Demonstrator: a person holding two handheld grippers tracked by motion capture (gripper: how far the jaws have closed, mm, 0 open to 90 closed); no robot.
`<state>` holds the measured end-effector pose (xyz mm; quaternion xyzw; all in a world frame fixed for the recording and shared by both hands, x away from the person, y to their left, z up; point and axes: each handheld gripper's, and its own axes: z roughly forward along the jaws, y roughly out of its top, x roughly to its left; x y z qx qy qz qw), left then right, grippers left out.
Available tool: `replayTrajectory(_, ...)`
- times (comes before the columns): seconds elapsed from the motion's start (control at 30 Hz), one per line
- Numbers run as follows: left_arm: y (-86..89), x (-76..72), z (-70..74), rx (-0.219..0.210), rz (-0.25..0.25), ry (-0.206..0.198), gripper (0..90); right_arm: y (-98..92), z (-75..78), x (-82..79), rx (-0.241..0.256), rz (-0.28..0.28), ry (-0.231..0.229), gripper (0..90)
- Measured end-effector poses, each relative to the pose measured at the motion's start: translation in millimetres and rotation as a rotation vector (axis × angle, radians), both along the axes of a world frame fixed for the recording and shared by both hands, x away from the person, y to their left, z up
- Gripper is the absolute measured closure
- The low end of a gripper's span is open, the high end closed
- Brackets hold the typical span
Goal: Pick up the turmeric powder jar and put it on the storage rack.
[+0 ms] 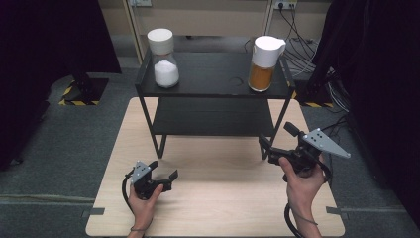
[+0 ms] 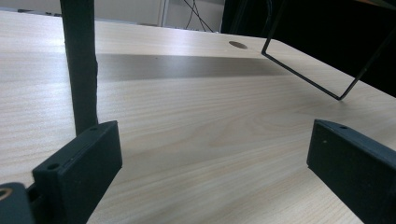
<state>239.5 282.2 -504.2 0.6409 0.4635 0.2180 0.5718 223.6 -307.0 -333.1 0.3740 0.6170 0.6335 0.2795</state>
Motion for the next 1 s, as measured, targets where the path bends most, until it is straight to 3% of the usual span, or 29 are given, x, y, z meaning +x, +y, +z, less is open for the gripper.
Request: replayTrajectory(1.0,0.2,-0.2,0.0,0.002,0.000,-0.001,2.5,-9.9,-49.6,-2.9,0.015,0.000,0.085,0.5)
